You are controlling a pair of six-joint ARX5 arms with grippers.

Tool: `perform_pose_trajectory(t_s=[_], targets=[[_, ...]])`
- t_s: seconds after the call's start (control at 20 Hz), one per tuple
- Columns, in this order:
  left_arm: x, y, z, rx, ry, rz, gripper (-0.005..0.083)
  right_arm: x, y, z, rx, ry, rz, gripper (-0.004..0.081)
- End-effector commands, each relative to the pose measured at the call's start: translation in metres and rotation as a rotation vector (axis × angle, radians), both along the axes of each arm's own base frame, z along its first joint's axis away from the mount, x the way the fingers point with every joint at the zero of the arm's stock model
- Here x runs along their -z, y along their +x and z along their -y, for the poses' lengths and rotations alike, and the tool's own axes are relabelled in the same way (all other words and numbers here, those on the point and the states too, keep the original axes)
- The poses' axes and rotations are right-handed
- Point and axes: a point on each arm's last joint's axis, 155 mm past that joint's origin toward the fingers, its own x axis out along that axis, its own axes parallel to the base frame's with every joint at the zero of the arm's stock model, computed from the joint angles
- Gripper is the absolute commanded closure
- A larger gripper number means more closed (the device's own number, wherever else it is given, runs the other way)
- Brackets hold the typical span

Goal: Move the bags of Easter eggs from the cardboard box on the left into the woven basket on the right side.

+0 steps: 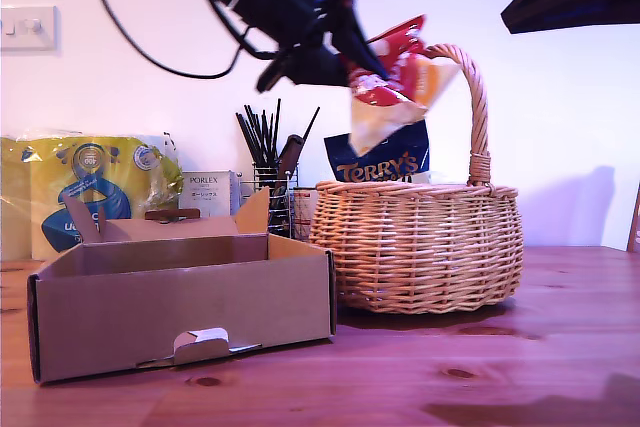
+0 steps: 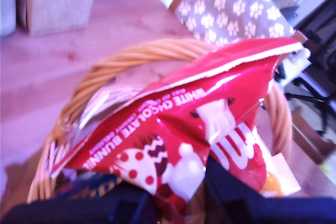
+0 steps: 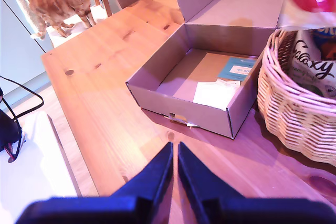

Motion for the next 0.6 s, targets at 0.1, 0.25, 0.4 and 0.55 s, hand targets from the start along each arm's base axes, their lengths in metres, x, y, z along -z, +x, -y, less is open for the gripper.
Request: perform_pose_trajectory(t_s=[0.1,0.25,0.4,0.55], targets=[[0.069,0.018,0.001,-0.028,0.11,-0.033,0.0752,-0.008,0.0,-0.002,-0.008,0.009,0.016,0.0782],[0.082,0.023,0.005,-0.036,0.137,-0.008,0.0752,-0.008,0.0,-0.002,-0.008,0.009,0.016,0.0782],[0.095,0.017,0.009,-0.013,0.177,-0.012,0.0752,-0.008,0.0,-0.002,-0.008,0.009,0.017,0.0782],[0.114,0.006,0.01,0.012,0.251,-0.025,0.0752,-0.008,0.0,-0.002,-0.008,0.009,0.017,0.0782]])
